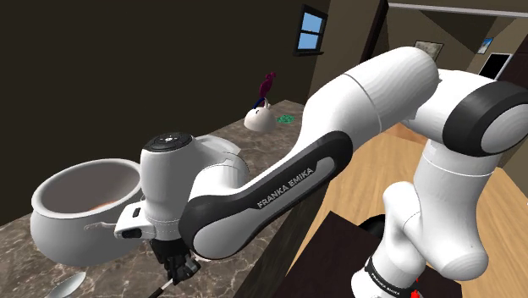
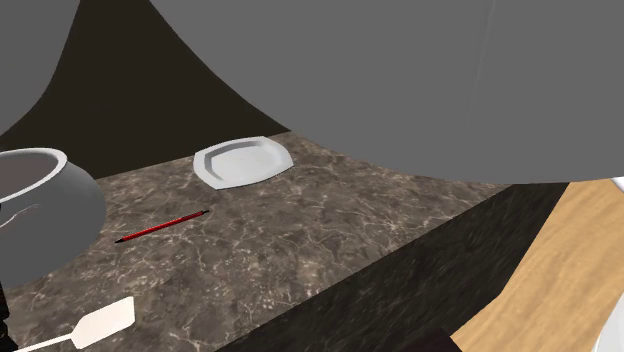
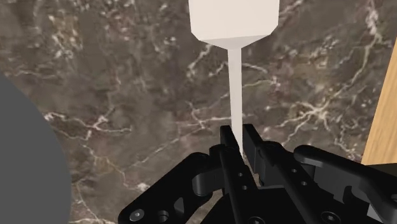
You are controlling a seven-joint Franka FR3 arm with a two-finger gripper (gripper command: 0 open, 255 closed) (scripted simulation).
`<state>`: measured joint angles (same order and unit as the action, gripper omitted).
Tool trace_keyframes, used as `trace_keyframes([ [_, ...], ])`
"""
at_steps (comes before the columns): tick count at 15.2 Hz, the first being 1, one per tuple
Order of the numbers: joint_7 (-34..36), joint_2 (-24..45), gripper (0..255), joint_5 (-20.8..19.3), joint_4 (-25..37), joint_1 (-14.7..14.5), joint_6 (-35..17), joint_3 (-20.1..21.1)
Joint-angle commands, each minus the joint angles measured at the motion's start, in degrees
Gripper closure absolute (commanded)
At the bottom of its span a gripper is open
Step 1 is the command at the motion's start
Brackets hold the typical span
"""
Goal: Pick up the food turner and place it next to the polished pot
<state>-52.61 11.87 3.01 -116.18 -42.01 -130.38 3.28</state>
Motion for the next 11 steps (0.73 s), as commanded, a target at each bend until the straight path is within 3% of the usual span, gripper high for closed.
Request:
trace_keyframes([
  [1, 0.0, 0.0, 0, 0.0, 0.0, 0.0, 0.0, 0.0],
  [6, 0.0, 0.0, 0, 0.0, 0.0, 0.0, 0.0, 0.0],
  [11, 0.0, -3.7, 0, 0.0, 2.8, 0.2, 6.5, -0.1],
])
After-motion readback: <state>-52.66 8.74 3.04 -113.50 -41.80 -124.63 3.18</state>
